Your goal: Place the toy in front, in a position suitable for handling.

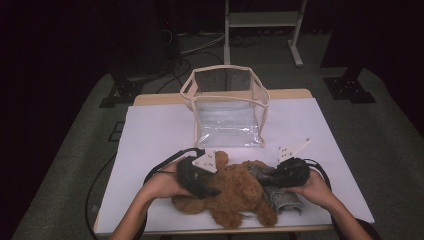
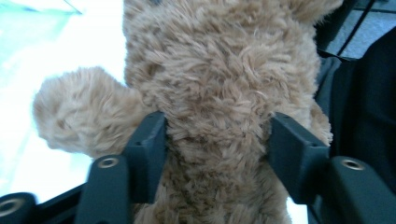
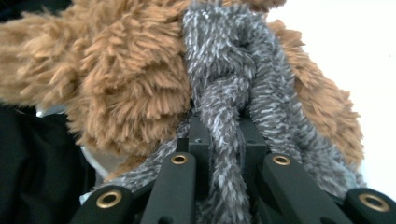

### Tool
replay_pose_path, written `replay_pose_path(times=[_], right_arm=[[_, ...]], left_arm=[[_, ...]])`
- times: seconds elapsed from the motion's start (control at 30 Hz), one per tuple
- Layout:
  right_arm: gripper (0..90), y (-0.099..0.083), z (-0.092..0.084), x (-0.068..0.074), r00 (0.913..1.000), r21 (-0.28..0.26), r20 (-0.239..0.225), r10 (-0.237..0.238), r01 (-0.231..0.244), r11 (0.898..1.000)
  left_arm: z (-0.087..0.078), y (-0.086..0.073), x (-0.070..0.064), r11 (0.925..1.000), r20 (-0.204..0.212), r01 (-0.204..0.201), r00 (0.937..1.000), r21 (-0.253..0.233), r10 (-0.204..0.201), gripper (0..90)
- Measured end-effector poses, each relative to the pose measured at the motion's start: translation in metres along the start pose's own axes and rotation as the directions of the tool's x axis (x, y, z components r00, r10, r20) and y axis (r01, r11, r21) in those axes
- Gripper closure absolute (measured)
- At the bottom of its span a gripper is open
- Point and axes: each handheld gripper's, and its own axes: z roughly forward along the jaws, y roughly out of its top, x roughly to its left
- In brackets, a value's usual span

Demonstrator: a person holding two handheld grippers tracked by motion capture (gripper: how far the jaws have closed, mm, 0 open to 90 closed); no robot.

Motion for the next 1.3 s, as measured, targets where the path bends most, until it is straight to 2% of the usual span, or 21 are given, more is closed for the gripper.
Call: replay_pose_path(times=[0.07,0.23,0.3,0.37,0.4,0.47,0.57,0.67,0.73,0.8,0.87,0.93,1.03,1.1,1.2,1.3], right_arm=[[79.4,0.0,0.001,-0.003,1.0,-0.002,0.007,0.006,-0.006,1.0],[79.7,0.002,0.006,-0.019,0.9979,-0.021,0.05,0.043,-0.042,0.999],[79.6,0.003,0.003,-0.025,0.9967,-0.015,0.062,0.051,-0.05,0.999],[79.6,0.005,-0.004,-0.026,0.993,0.0,0.112,0.04,-0.04,0.999],[79.6,0.006,-0.008,-0.027,0.9923,-0.004,0.117,0.042,-0.042,0.999],[79.6,0.011,-0.017,-0.027,0.9925,-0.027,0.114,0.043,-0.04,0.999],[79.5,0.025,-0.023,-0.02,0.9954,-0.058,0.094,0.013,-0.007,0.998],[79.4,0.037,-0.016,-0.012,0.9978,-0.075,0.062,-0.024,0.028,0.997],[79.3,0.042,-0.004,-0.007,0.9968,-0.05,0.058,-0.055,0.058,0.997],[79.4,0.039,0.004,-0.007,0.9967,-0.03,0.06,-0.055,0.057,0.998],[79.5,0.031,0.006,-0.012,0.9975,-0.028,0.063,-0.03,0.032,0.999],[79.6,0.02,0.003,-0.019,0.9967,-0.019,0.082,-0.004,0.006,1.0],[79.5,0.007,-0.005,-0.026,0.9901,0.028,0.14,0.01,-0.014,1.0],[79.5,0.006,-0.013,-0.027,0.9895,0.017,0.144,0.014,-0.017,1.0],[79.5,0.022,-0.023,-0.022,0.9902,-0.029,0.14,-0.008,0.012,1.0],[79.5,0.042,-0.018,-0.017,0.9915,-0.051,0.122,-0.045,0.052,0.997]], left_arm=[[0.005,-0.003,-0.001,0.9999,0.021,0.013,0.9997,0.006,-0.013,44.3],[0.004,-0.012,-0.004,0.9996,0.033,0.029,0.999,-0.002,-0.029,46.4],[0.003,-0.014,-0.005,0.9995,0.034,0.032,0.9989,-0.006,-0.032,46.4],[0.003,-0.015,-0.006,0.9996,0.042,0.028,0.9987,-0.007,-0.028,46.4],[0.004,-0.015,-0.007,0.9996,0.041,0.025,0.9988,-0.008,-0.025,46.5],[0.004,-0.015,-0.007,0.9998,0.045,0.02,0.9988,-0.009,-0.019,46.5],[0.006,-0.014,-0.008,1.0,0.051,0.004,0.9987,-0.008,-0.003,46.5],[0.006,-0.014,-0.008,1.0,0.049,-0.004,0.9988,-0.009,0.005,46.8],[0.005,-0.015,-0.009,0.9999,0.049,-0.008,0.9987,-0.007,0.009,46.8],[0.005,-0.016,-0.01,0.9999,0.047,-0.006,0.9989,-0.013,0.007,46.8],[0.005,-0.017,-0.01,0.9997,0.044,-0.007,0.999,-0.024,0.008,46.8],[0.005,-0.018,-0.01,0.9994,0.04,-0.011,0.9991,-0.033,0.012,46.8],[0.006,-0.019,-0.009,0.9988,0.034,-0.013,0.9993,-0.048,0.014,46.7],[0.007,-0.019,-0.009,0.9986,0.033,-0.012,0.9993,-0.052,0.014,46.6],[0.008,-0.018,-0.009,0.9987,0.032,-0.012,0.9994,-0.049,0.014,46.4],[0.008,-0.016,-0.009,0.999,0.03,-0.023,0.9993,-0.04,0.024,46.2]])
